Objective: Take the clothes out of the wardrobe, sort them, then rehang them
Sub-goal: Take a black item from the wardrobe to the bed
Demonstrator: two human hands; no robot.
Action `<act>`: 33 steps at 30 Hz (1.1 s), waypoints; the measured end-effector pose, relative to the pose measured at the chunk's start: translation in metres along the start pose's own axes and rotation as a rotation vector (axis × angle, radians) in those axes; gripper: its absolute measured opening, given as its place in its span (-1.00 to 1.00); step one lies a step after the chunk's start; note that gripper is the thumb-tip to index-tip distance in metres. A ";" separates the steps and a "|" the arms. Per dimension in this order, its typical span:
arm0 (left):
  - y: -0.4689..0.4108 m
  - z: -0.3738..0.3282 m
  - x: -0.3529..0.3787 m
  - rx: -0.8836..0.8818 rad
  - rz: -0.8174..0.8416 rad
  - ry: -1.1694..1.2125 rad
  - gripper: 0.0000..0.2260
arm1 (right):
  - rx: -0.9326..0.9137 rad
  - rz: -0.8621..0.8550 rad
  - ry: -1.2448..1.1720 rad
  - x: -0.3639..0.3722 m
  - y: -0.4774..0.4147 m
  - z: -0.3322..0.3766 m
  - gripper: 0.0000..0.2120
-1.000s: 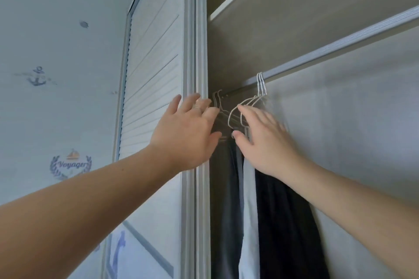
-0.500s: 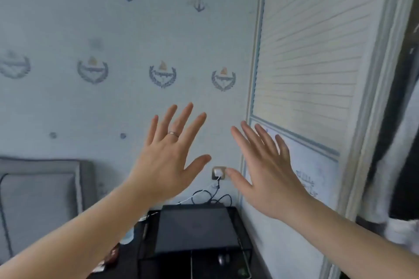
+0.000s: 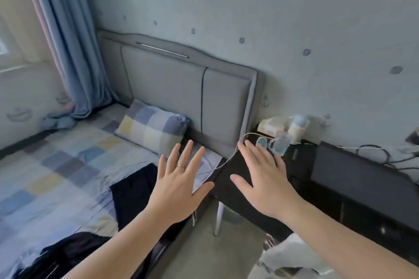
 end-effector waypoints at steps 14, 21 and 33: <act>0.011 0.203 0.037 -0.620 0.123 -0.043 -0.30 | -0.383 0.384 -0.167 0.154 -0.172 0.130 -0.31; 0.009 0.268 0.052 -0.858 0.093 0.051 -0.32 | -0.528 0.533 -0.065 0.203 -0.245 0.161 -0.33; 0.010 0.383 0.074 -0.938 0.192 0.155 -0.33 | -0.469 0.614 0.048 0.283 -0.320 0.238 -0.33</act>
Point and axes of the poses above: each hand's wrist, its own y-axis away from the middle knuckle, its own x-axis out of the palm, z = x × y, the point moved 3 cm from there along -y, towards the middle knuckle, and after that the axes turned 9 degrees about y, right-handed, at the moved point
